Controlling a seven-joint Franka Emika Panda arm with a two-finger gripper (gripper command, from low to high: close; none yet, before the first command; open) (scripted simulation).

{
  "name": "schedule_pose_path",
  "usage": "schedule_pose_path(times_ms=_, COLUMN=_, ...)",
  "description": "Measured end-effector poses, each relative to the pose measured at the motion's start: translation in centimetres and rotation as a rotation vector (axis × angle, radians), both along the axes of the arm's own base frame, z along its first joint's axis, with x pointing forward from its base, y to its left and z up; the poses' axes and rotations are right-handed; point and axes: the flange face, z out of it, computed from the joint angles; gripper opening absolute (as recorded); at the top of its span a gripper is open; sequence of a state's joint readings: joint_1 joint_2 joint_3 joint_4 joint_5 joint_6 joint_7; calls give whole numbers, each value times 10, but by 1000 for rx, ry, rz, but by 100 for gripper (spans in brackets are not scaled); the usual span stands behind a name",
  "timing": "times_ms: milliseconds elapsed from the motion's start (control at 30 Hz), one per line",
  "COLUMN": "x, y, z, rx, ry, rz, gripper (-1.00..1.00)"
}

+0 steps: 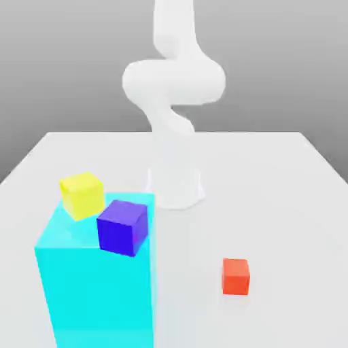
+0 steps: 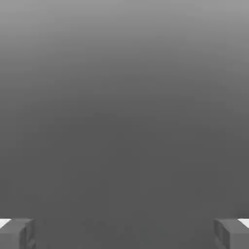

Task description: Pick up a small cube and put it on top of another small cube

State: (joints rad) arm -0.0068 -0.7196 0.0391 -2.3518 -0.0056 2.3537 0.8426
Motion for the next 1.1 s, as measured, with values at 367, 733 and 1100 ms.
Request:
schedule_pose_path(times_ms=367, x=56, y=69, z=-273, rx=0, ry=394, rz=-32, gripper=0)
schedule_pose_path(times_ms=733, x=-25, y=109, z=-476, rx=29, ry=713, rz=-42, gripper=0)
schedule_pose_path(times_ms=1100, x=-29, y=108, z=-531, rx=29, ry=720, rz=-44, gripper=-100)
